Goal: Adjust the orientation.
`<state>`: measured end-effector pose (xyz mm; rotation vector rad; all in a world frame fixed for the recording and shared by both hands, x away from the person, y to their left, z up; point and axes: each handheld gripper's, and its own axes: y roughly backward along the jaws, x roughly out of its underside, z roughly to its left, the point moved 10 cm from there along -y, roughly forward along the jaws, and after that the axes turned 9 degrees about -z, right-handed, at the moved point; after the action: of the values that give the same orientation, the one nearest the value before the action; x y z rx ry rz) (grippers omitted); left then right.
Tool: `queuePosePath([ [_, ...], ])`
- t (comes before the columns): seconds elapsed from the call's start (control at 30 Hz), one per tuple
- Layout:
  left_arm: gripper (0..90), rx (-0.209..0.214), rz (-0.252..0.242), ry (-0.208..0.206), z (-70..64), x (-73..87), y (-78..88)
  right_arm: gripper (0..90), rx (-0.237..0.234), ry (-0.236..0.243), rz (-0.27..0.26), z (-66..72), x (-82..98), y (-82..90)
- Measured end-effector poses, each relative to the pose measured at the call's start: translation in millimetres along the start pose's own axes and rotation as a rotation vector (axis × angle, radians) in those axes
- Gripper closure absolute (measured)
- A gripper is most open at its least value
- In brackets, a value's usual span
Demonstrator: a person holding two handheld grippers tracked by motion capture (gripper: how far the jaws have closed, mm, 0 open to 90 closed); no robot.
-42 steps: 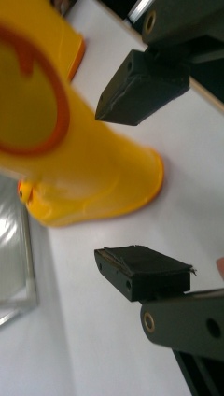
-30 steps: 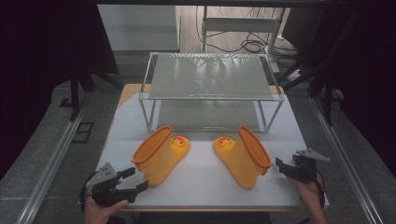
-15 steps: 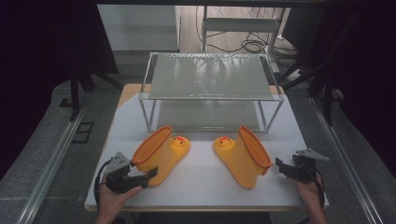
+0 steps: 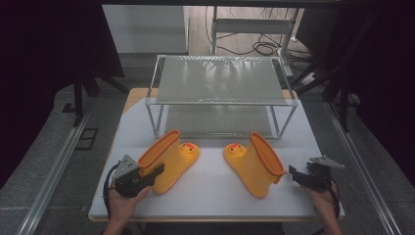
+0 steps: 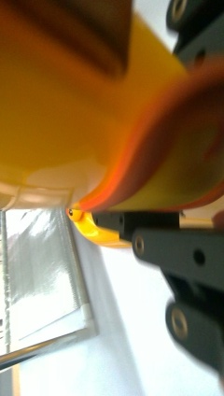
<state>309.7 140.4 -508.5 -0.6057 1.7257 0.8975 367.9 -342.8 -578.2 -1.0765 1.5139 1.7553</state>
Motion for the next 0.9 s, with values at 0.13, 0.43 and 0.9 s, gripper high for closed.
queuePosePath([
  [0.13,81.6,-0.01,-0.016,-0.036,-2.0,-7.7,-3.2,25.4,0.005,-0.002,-0.002,-0.4,-0.1,0.0],
  [0.43,83.1,0.005,-0.079,-0.012,-5.6,-33.6,-8.9,25.4,0.008,-0.014,-0.004,-1.4,-0.5,0.2],
  [0.9,83.3,0.051,-0.14,-0.013,-30.9,-69.8,-33.0,25.6,0.012,-0.01,-0.011,-3.0,-0.9,0.8],
])
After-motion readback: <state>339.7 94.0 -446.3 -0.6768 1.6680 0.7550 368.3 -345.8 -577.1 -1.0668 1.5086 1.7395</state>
